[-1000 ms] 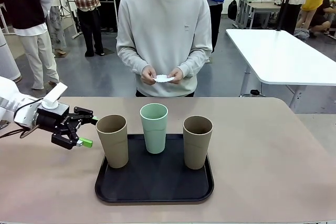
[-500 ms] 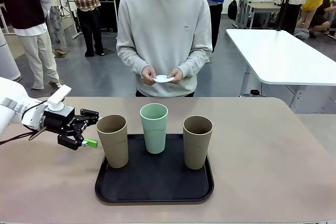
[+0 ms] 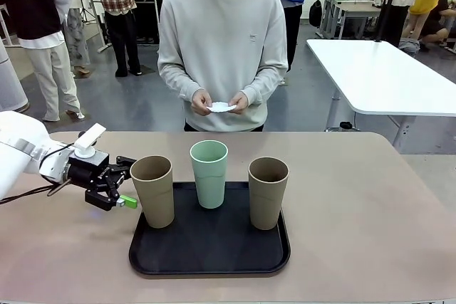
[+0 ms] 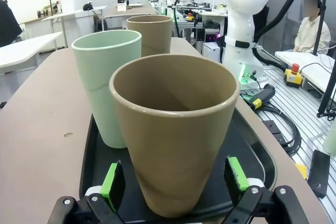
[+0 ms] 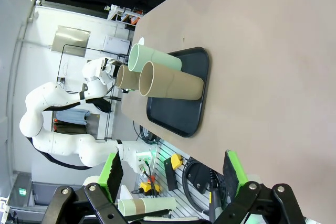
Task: Place coasters on the table and set cups on them.
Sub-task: Pick up one Reusable plastic cup and place it on a coaster set by the human.
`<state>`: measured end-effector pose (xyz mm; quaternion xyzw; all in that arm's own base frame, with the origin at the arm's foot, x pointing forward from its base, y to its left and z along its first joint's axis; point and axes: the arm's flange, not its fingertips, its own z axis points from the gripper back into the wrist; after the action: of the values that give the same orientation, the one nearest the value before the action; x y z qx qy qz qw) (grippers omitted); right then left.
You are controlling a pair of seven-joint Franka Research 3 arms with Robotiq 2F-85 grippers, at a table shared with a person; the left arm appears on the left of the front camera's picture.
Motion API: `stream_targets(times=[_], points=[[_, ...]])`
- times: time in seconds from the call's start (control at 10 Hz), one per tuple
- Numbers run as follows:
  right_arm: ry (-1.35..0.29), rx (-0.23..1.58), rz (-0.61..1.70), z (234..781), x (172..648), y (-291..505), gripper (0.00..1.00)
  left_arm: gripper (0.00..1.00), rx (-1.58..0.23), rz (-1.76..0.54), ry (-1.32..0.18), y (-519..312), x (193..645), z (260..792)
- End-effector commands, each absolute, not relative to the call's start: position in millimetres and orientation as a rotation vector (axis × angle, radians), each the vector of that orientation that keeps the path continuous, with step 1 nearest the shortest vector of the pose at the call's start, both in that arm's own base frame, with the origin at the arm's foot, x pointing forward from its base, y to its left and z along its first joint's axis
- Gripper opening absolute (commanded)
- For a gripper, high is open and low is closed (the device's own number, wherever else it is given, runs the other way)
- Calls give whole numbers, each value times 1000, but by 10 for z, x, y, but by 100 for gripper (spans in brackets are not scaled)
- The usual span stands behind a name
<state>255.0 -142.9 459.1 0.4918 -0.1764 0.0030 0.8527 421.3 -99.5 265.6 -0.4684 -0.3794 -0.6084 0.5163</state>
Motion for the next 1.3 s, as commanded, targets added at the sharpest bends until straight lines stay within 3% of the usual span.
stream_targets(times=[0.0,1.2], points=[[-375,1051,14,4587,2559,-1425,100,100,-1147,-1514,-895,-1064,4247,2613],[-375,1051,14,4587,2559,-1425,100,97,-1228,-1591,-899,-1449,4277,2486]])
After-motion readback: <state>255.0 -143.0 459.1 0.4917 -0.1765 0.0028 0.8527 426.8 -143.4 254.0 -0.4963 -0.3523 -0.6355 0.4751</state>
